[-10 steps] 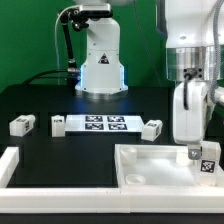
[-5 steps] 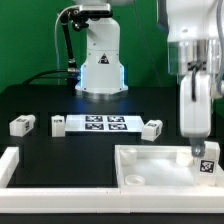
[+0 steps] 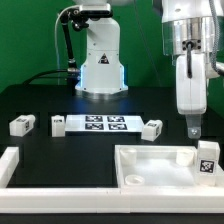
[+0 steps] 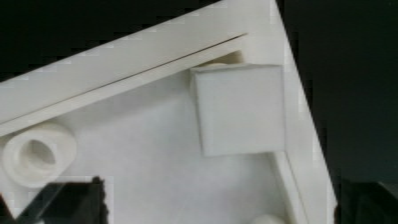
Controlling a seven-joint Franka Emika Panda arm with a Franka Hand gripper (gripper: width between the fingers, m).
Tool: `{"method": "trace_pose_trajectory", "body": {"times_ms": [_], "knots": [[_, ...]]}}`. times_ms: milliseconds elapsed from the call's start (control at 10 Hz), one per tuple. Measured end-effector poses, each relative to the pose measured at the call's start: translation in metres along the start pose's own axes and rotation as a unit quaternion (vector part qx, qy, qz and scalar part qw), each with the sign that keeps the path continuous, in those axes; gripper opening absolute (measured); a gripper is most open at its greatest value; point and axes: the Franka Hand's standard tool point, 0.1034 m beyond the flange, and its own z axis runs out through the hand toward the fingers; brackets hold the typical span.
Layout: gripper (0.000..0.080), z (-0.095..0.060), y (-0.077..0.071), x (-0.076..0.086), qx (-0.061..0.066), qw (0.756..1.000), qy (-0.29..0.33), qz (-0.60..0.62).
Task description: Assemble square table
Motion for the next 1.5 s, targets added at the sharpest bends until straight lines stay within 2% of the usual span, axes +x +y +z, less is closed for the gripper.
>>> {"method": "trace_pose_trajectory", "body": {"times_ms": [300, 400, 500, 600, 800, 900, 1000, 1400, 1500], "knots": [[0.0648, 0.001, 0.0, 0.0, 0.0, 1.0, 0.0, 0.0], [0.0648, -0.001, 0.0, 0.003, 0.006, 1.0, -0.001, -0.024], [0.0648, -0.008, 0.006, 0.011, 0.014, 0.998, -0.002, -0.056], [0.0648, -0.013, 0.014, 0.017, 0.009, 0.993, -0.002, -0.115], [0.0648, -0.017, 0.026, 0.026, -0.002, 0.978, -0.001, -0.207], [0.0648, -0.025, 0.015, 0.024, -0.004, 0.97, 0.002, -0.242], [0.0648, -0.025, 0.012, 0.024, 0.0, 0.96, 0.002, -0.28], [0.0648, -0.023, 0.014, 0.026, -0.002, 0.905, 0.003, -0.426], [0.0648, -0.018, 0.021, 0.032, 0.009, 0.887, 0.003, -0.461]]}}
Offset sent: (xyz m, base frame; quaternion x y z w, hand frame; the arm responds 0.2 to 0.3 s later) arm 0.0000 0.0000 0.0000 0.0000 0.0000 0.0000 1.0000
